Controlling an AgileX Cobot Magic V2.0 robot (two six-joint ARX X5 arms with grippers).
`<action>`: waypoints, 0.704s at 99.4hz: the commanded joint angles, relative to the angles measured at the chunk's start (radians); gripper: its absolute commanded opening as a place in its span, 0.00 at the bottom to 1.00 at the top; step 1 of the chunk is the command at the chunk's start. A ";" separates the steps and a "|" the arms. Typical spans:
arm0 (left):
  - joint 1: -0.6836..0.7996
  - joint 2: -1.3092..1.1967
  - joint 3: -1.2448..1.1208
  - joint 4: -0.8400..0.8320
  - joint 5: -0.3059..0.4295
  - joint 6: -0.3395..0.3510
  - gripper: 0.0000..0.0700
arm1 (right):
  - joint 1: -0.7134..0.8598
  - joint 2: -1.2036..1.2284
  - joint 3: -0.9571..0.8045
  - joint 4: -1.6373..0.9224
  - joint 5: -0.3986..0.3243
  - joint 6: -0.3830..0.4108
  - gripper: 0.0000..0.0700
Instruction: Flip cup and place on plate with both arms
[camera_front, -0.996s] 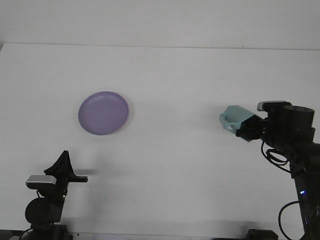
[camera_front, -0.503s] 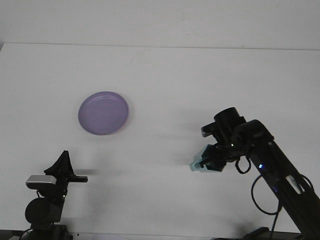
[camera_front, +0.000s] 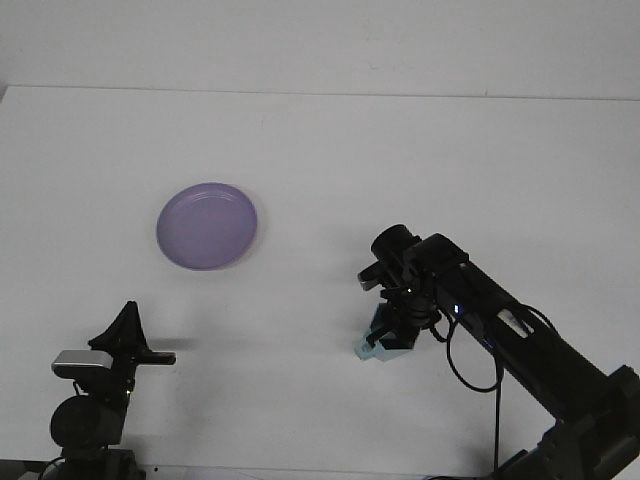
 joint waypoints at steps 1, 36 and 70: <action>-0.002 0.000 -0.019 0.010 0.003 -0.004 0.02 | 0.010 0.027 0.022 0.003 0.001 -0.017 0.00; -0.002 0.000 -0.019 0.010 0.003 -0.004 0.02 | 0.013 0.032 0.022 0.021 -0.007 -0.047 0.19; -0.002 0.000 -0.019 0.014 0.006 -0.010 0.02 | 0.002 0.000 0.043 0.006 -0.005 -0.062 0.61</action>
